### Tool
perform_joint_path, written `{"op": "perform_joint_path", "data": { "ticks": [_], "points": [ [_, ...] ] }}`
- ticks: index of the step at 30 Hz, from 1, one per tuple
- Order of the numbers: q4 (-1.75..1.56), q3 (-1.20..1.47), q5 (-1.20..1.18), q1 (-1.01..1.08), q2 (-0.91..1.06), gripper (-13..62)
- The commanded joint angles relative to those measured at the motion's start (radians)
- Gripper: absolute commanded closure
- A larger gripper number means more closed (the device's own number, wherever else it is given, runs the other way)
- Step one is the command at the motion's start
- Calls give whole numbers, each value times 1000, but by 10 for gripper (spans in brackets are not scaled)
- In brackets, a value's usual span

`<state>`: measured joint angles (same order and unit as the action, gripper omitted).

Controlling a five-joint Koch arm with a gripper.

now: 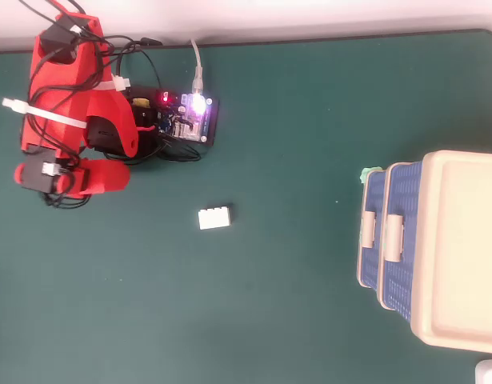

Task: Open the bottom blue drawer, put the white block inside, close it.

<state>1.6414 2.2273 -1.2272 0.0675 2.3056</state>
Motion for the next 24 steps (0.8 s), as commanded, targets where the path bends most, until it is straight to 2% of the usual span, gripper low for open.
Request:
{"op": "perform_joint_path", "data": {
  "ticks": [1,5,7,11,12,15,19,24],
  "points": [
    [52,-153,-60,3,44,153],
    [49,-566,-183,-21,9,155],
    [49,-660,-322,-127,-37,155],
    [-57,-664,-732,-600,-78,155],
    [-141,-657,-904,-765,-114,155],
    [-413,-620,-1256,-1068,-236,155],
    [-861,-528,-1540,-1249,-419,155],
    [-1465,-377,-1632,-1365,-598,156]
  ]
}}
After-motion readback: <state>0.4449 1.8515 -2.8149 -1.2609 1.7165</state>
